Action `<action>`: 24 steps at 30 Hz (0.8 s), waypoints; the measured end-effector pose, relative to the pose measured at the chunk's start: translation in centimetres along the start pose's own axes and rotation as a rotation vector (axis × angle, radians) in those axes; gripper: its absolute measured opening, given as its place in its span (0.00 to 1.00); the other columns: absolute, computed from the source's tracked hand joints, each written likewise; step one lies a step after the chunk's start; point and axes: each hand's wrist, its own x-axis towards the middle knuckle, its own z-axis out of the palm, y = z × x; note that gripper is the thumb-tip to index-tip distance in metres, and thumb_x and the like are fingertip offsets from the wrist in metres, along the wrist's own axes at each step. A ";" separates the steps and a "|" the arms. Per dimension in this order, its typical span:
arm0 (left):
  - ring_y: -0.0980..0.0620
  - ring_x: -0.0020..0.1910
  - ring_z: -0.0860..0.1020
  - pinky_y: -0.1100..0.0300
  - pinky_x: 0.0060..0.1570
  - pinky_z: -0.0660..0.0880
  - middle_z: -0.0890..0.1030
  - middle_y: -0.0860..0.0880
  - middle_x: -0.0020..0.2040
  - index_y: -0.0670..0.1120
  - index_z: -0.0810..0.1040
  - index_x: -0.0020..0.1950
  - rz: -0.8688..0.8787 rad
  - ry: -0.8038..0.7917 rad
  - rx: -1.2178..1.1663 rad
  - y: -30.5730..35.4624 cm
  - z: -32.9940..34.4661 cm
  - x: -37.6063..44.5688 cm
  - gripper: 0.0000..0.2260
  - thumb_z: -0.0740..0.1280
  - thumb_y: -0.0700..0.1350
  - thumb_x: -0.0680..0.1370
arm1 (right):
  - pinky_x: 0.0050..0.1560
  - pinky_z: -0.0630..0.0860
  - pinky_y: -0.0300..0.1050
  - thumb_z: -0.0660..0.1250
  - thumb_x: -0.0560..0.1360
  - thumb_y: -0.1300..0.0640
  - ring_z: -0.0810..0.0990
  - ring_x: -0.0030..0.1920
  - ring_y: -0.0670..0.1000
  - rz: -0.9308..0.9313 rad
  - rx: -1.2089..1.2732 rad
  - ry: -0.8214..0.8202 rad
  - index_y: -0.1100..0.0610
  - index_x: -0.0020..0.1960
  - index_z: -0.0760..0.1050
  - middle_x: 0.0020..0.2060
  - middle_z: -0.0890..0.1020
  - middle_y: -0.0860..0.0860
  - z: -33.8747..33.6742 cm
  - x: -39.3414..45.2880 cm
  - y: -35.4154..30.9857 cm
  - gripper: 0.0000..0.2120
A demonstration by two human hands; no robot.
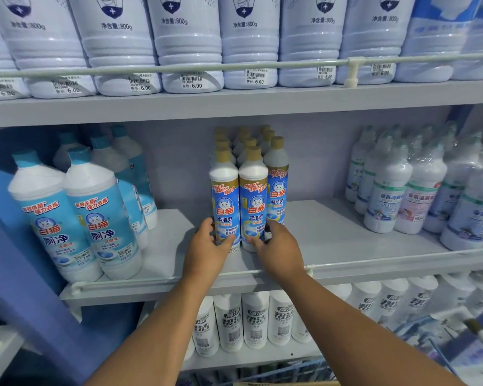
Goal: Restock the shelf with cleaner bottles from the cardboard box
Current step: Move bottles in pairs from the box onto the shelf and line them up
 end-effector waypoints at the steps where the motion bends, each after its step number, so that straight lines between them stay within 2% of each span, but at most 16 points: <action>1: 0.70 0.39 0.78 0.73 0.33 0.70 0.80 0.60 0.47 0.53 0.74 0.59 -0.001 -0.001 0.001 0.0 0.0 0.0 0.17 0.75 0.45 0.74 | 0.47 0.72 0.38 0.73 0.75 0.48 0.77 0.47 0.43 0.003 0.001 0.004 0.51 0.64 0.75 0.56 0.81 0.45 0.0 0.0 0.0 0.20; 8: 0.64 0.43 0.80 0.69 0.37 0.73 0.81 0.58 0.50 0.54 0.73 0.59 0.006 0.008 0.015 -0.3 0.2 0.0 0.17 0.75 0.47 0.74 | 0.46 0.73 0.40 0.73 0.74 0.46 0.80 0.50 0.45 0.041 -0.018 0.004 0.50 0.64 0.74 0.56 0.80 0.45 0.2 0.0 0.0 0.21; 11: 0.55 0.47 0.82 0.60 0.40 0.76 0.82 0.54 0.55 0.51 0.72 0.63 0.029 0.015 0.087 0.1 0.0 -0.3 0.19 0.74 0.49 0.75 | 0.49 0.73 0.40 0.74 0.74 0.47 0.80 0.54 0.47 0.065 -0.005 -0.021 0.51 0.64 0.74 0.57 0.80 0.47 -0.1 0.1 -0.2 0.21; 13: 0.49 0.52 0.81 0.57 0.44 0.74 0.80 0.50 0.59 0.50 0.71 0.65 0.041 0.017 0.229 0.8 -0.4 -0.8 0.20 0.71 0.53 0.77 | 0.50 0.73 0.41 0.73 0.75 0.47 0.80 0.56 0.49 0.080 -0.012 -0.054 0.53 0.65 0.73 0.58 0.79 0.50 -0.5 0.0 -0.6 0.22; 16: 0.45 0.57 0.77 0.55 0.48 0.73 0.78 0.47 0.60 0.49 0.71 0.66 0.086 -0.003 0.404 1.7 -1.0 -2.1 0.19 0.67 0.56 0.78 | 0.55 0.76 0.47 0.69 0.78 0.45 0.79 0.59 0.55 0.057 -0.179 -0.097 0.55 0.67 0.71 0.59 0.78 0.55 -1.7 -0.9 -0.9 0.23; 20: 0.43 0.65 0.73 0.48 0.61 0.74 0.74 0.44 0.67 0.49 0.68 0.71 0.128 -0.022 0.561 2.0 -1.4 -3.8 0.24 0.63 0.59 0.79 | 0.61 0.73 0.51 0.60 0.81 0.42 0.73 0.65 0.57 -0.056 -0.511 -0.177 0.57 0.71 0.68 0.64 0.76 0.56 -4.5 -3.4 -1.1 0.25; 22: 0.40 0.73 0.66 0.45 0.69 0.68 0.69 0.41 0.74 0.48 0.65 0.75 0.105 -0.015 0.622 2.4 -1.2 -5.3 0.27 0.62 0.59 0.79 | 0.68 0.69 0.51 0.59 0.82 0.42 0.69 0.70 0.57 -0.131 -0.580 -0.196 0.58 0.73 0.66 0.69 0.73 0.57 -6.1 -5.0 -0.7 0.27; 24: 0.41 0.77 0.59 0.46 0.75 0.60 0.62 0.41 0.79 0.47 0.61 0.79 0.102 -0.038 0.696 2.9 -0.8 -7.3 0.30 0.61 0.59 0.80 | 0.75 0.62 0.52 0.57 0.82 0.42 0.63 0.76 0.58 -0.188 -0.622 -0.224 0.58 0.77 0.62 0.75 0.68 0.57 -7.4 -6.8 0.2 0.30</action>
